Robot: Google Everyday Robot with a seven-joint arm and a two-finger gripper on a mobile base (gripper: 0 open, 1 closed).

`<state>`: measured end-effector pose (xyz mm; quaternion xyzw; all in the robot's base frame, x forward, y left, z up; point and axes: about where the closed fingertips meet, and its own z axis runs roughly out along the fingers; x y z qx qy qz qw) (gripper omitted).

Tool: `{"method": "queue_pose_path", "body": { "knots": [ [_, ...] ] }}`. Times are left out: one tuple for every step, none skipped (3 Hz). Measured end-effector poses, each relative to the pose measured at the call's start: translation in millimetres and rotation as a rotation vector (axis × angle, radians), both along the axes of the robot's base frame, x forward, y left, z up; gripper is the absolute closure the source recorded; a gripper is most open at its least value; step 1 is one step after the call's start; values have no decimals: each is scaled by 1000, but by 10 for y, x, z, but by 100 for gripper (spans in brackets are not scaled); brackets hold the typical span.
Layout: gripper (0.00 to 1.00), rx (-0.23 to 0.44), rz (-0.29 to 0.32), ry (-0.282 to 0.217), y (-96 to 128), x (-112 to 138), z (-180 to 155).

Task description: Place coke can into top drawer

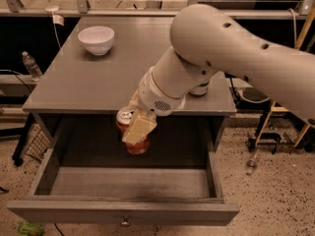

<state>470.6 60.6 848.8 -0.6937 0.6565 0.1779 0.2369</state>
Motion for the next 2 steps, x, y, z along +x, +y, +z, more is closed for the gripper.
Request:
{"method": "queue_pose_path", "body": {
  "knots": [
    [100,15,-43,10,-28,-9,-66],
    [100,74,-162,53,-40,-196,-286]
  ]
}}
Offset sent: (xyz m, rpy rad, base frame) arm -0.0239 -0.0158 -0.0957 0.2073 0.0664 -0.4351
